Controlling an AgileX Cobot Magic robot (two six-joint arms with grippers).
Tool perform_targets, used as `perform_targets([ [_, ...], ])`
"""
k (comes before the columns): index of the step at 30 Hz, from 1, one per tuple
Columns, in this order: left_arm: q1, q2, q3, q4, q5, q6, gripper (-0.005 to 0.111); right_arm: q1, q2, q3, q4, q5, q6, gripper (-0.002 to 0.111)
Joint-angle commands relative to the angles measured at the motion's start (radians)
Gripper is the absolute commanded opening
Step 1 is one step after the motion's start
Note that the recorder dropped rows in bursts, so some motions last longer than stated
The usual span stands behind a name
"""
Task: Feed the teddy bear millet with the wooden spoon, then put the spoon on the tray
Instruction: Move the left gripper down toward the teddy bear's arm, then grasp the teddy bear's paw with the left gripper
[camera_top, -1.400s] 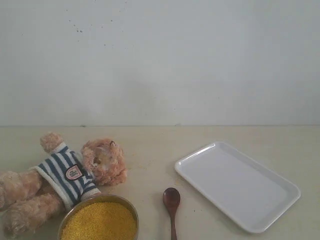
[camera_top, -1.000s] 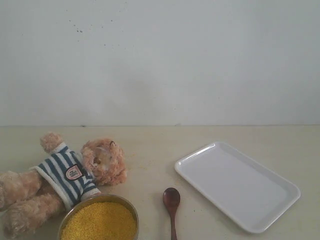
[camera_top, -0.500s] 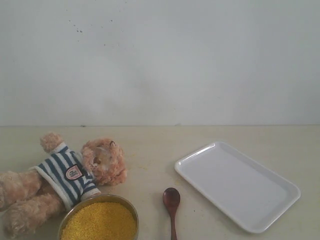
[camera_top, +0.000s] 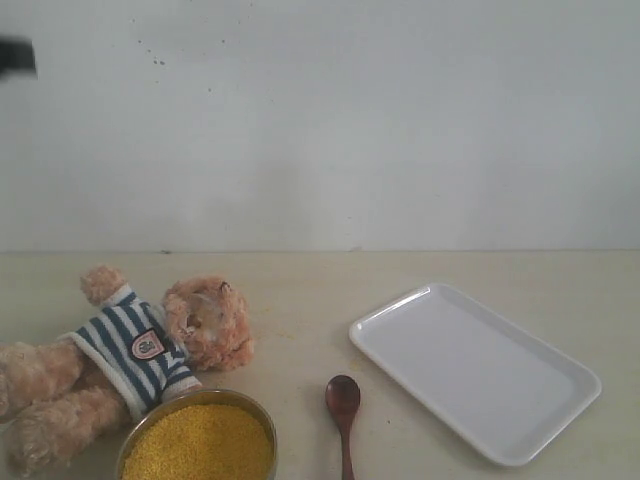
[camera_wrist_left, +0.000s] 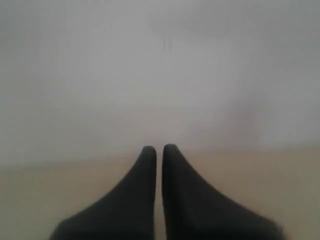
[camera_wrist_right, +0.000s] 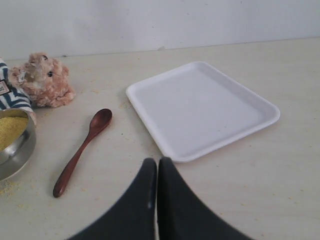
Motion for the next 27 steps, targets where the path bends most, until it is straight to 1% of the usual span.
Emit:
perform_targets([
  [1,0.009,0.169,-0.082,0.058,0.496,0.103,0.004,-0.001,-0.005,0.0,-0.002,-0.009,-0.003,0.0],
  [3,0.009,0.221,-0.092,0.058,0.578,0.163,0.004,-0.001,-0.005,0.0,-0.002,-0.009,-0.003,0.0],
  [4,0.009,0.258,-0.092,0.058,0.603,0.237,0.004,-0.001,-0.005,0.0,-0.002,-0.009,-0.003,0.0],
  [6,0.009,0.28,-0.092,0.058,0.589,0.335,0.004,-0.001,-0.005,0.0,-0.002,-0.009,-0.003,0.0],
  [8,0.009,0.291,-0.092,0.058,0.538,0.424,0.004,-0.001,-0.005,0.0,-0.002,-0.009,-0.003,0.0],
  [9,0.009,0.293,-0.092,0.058,0.501,0.451,0.005,-0.001,-0.005,0.0,-0.002,-0.009,-0.003,0.0],
  [10,0.009,0.296,-0.092,0.058,0.464,0.473,0.009,-0.001,-0.005,0.0,-0.002,-0.009,-0.003,0.0],
  [12,0.009,0.305,-0.092,0.056,0.403,0.495,0.021,-0.001,-0.005,0.0,-0.002,-0.002,-0.003,0.0],
  [13,0.009,0.312,-0.092,0.051,0.378,0.495,0.031,-0.001,-0.005,0.0,-0.002,-0.002,-0.003,0.0],
  [14,0.009,0.322,-0.092,0.035,0.358,0.495,0.043,-0.001,-0.005,0.0,-0.002,-0.002,-0.003,0.0],
  [17,0.009,0.36,-0.092,-0.095,0.304,0.495,0.082,-0.001,-0.005,0.0,-0.002,-0.002,-0.003,0.0],
  [19,0.009,0.384,-0.092,-0.144,0.266,0.495,0.107,-0.001,-0.005,0.0,-0.002,-0.002,-0.003,0.0],
  [21,0.009,0.405,-0.092,-0.177,0.249,0.489,0.109,-0.001,-0.005,0.0,-0.002,-0.002,-0.003,0.0],
  [27,0.009,0.417,-0.092,-0.178,0.271,0.489,0.109,-0.001,-0.005,0.0,-0.002,-0.002,-0.003,0.0],
])
